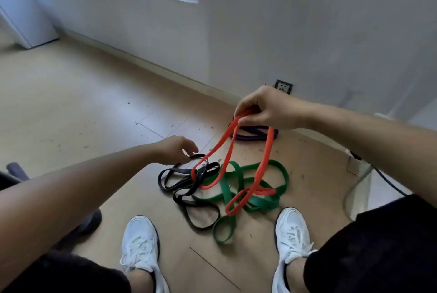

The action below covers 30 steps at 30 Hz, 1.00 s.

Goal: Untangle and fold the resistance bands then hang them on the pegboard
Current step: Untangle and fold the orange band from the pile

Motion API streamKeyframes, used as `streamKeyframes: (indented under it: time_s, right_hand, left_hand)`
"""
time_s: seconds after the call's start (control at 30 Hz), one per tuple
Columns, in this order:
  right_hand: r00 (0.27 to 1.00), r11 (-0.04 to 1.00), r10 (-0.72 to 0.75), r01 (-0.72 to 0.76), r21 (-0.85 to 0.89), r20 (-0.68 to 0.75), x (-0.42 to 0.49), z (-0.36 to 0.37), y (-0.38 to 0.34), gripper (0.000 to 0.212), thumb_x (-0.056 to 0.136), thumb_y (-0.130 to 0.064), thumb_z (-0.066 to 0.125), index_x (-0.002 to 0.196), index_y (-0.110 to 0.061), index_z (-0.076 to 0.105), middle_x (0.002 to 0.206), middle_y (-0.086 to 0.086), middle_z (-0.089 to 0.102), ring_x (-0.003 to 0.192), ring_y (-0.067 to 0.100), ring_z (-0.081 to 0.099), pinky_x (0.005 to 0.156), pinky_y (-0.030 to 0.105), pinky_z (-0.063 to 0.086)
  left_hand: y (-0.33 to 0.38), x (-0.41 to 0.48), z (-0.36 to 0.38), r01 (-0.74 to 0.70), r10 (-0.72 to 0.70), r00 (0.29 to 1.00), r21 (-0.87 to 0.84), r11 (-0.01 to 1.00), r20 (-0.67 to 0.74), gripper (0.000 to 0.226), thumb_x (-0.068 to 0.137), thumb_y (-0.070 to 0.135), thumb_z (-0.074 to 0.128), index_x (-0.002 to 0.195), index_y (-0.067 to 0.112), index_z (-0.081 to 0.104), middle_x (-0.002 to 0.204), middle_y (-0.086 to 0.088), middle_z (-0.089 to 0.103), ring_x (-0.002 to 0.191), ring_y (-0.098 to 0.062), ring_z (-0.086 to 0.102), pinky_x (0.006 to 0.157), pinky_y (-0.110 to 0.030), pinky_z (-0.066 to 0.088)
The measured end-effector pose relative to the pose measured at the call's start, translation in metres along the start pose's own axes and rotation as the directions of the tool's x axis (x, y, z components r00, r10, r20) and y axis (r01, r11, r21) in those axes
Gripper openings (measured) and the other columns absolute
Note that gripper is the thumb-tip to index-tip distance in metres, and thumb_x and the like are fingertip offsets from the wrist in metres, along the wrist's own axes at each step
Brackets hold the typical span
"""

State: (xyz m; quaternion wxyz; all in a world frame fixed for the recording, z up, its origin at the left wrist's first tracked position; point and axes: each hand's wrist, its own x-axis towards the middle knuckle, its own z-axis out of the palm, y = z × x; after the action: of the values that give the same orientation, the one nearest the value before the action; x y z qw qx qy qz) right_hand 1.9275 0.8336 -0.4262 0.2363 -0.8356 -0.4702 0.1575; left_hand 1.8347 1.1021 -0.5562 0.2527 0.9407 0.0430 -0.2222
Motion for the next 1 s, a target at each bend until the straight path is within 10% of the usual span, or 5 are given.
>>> streamKeyframes:
  time_s: [0.27,0.7,1.0]
  right_hand:
    - [0.989,0.989,0.146,-0.146,0.003,-0.036,0.004,0.053,0.058,0.015,0.091,-0.029,0.076,0.099,-0.016,0.079,0.078,-0.013,0.068,0.066,-0.006,0.060,0.059,0.009,0.043]
    - [0.951,0.951,0.304,-0.300,0.070,-0.058,0.013,0.073,0.098,0.008,0.091,-0.030,0.075,0.093,-0.024,0.079,0.077,-0.011,0.071,0.062,-0.005,0.060,0.053,0.010,0.042]
    - [0.944,0.944,0.328,-0.327,0.034,-0.039,0.013,0.075,0.096,0.008,0.091,-0.030,0.075,0.094,-0.024,0.079,0.081,-0.010,0.072,0.071,0.004,0.064,0.060,0.011,0.040]
  left_hand:
    - [-0.070,0.054,0.117,0.206,-0.257,0.947,-0.249,0.946,-0.193,0.020,0.085,0.030,0.074,0.104,0.027,0.071,0.107,0.003,0.074,0.103,-0.018,0.068,0.090,-0.033,0.052]
    - [-0.106,0.093,0.224,0.452,-0.493,0.831,-0.205,0.868,-0.256,0.082,0.083,0.040,0.077,0.145,0.019,0.027,0.139,-0.015,0.036,0.131,-0.039,0.044,0.100,-0.049,0.045]
    - [-0.130,0.097,0.199,0.461,-0.472,0.858,-0.103,0.882,-0.204,0.038,0.095,0.041,0.064,0.127,0.020,0.057,0.131,-0.013,0.055,0.127,-0.035,0.048,0.095,-0.042,0.047]
